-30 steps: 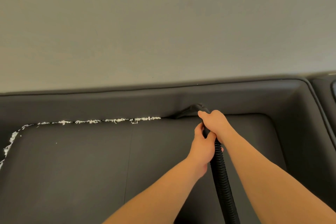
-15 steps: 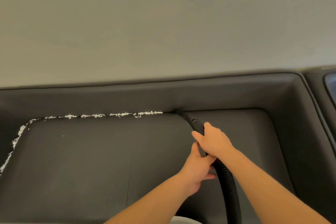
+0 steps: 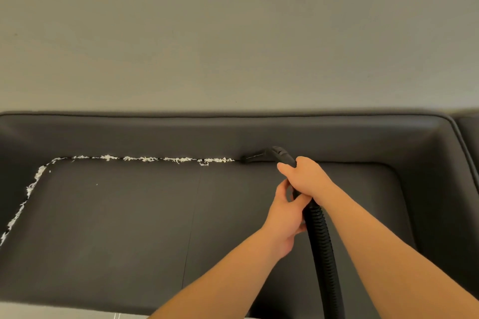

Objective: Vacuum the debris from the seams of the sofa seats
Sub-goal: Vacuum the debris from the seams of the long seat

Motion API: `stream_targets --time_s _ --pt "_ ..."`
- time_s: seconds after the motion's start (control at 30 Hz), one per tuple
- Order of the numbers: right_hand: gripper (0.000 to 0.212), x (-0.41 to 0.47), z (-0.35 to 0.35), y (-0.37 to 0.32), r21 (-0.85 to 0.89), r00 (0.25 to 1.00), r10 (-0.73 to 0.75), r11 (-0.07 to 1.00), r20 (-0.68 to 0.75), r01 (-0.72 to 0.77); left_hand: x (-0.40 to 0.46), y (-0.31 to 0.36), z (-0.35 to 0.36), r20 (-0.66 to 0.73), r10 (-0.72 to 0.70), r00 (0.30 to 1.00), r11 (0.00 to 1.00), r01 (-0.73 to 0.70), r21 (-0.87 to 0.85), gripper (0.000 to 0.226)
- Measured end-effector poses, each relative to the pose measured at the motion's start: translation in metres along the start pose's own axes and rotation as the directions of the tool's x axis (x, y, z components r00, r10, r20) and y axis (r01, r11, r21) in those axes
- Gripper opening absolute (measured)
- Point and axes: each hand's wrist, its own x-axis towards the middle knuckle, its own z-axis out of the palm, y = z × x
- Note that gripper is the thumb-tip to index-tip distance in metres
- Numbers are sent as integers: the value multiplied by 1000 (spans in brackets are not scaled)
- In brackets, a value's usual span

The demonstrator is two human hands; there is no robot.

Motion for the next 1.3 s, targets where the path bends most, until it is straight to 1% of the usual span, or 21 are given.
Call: stream_targets --time_s 0.07,0.2,0.3,0.4,0.47,0.53,0.6,0.63,0.7,0.77,0.87,0.93,1.03,1.13,1.3 --pt "38 8 1 -1 65 999 38 997 -5 -38 8 1 1 -20 7 1000 1000 -7 2 51" --pt "37 22 10 -2 197 995 104 975 -8 -101 19 3 -3 -50 22 998 999 -21 27 50" --pt "41 24 20 -3 218 992 125 969 -35 -115 20 -1 -10 -57 21 998 998 -18 53 48" --pt "40 15 33 1 212 988 137 970 -65 -120 13 -9 -19 -51 0 999 995 5 104 53" --pt "38 4 46 14 200 988 138 972 -70 -122 6 -19 -25 -30 -37 999 991 40 125 53" --pt "39 -11 62 34 173 987 146 976 -67 -133 -4 -32 -28 -7 -103 995 981 103 164 55" --pt "39 -29 74 52 125 988 150 982 -38 -145 -20 -45 -27 12 -157 987 964 151 217 59" --pt "39 -34 78 55 101 989 144 985 -21 -141 -25 -49 -27 13 -163 987 959 155 236 57" --pt "39 -40 75 50 6 996 87 996 -4 -87 -35 -49 -27 9 -132 991 958 125 258 48" --pt "39 -47 68 35 -128 1000 12 992 1 -11 -42 -46 -31 9 -77 997 963 72 260 46" --pt "40 -57 51 15 -227 998 -61 972 -9 57 -55 -38 -30 25 -6 1000 982 1 190 47" --pt "40 -62 43 6 -243 997 -80 967 -2 77 -60 -36 -27 25 21 999 990 -24 137 52" --pt "40 -60 38 -3 -215 996 -92 972 8 92 -59 -35 -28 3 53 999 994 -53 100 58" --pt "41 -43 41 -11 -195 997 -76 978 17 78 -47 -27 -32 -25 61 998 994 -59 94 58" --pt "39 -10 47 -25 -189 999 -30 981 25 34 -22 -11 -42 -38 40 998 999 -40 14 54"
